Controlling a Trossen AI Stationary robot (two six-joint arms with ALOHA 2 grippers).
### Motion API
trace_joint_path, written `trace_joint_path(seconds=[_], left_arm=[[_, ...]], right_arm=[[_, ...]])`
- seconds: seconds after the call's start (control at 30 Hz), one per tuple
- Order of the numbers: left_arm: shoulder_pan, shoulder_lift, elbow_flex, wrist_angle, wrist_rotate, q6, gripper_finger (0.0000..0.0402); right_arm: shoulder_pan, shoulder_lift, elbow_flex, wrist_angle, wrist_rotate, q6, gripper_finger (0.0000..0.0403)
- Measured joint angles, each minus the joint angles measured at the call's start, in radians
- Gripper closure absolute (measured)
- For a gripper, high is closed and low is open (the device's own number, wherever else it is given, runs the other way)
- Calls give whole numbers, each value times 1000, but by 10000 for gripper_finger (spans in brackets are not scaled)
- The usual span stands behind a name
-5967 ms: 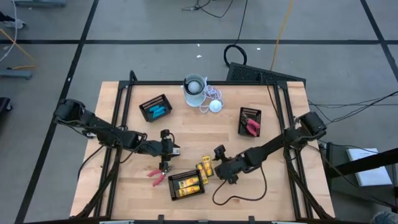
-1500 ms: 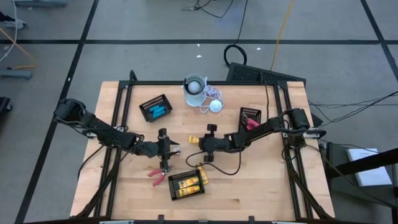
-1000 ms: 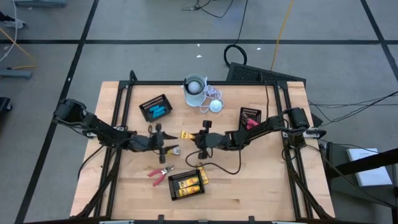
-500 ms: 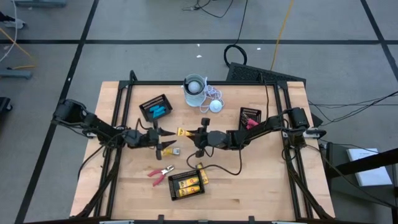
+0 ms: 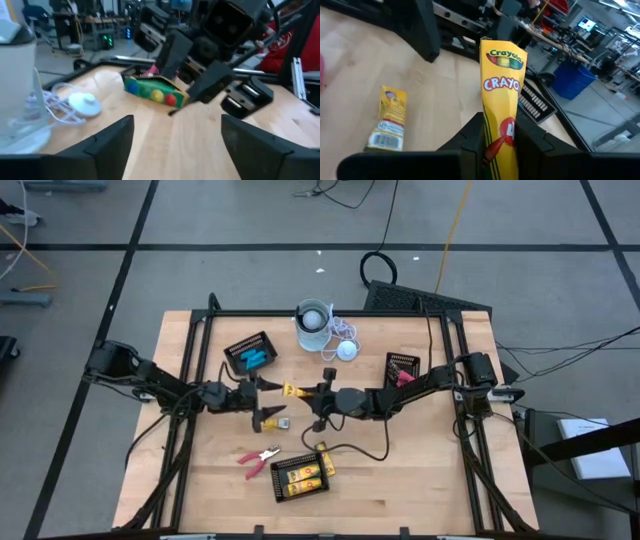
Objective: Pick & Place School Supplies
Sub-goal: Put the yellow crayon box into the bottom black bin
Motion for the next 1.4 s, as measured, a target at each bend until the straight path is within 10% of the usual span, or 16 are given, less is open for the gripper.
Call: trace_joint_path(seconds=[1.4], left_arm=[[21, 1, 145, -134, 4, 153, 322]], right_arm=[[-5, -2, 18, 43, -73, -17, 341]])
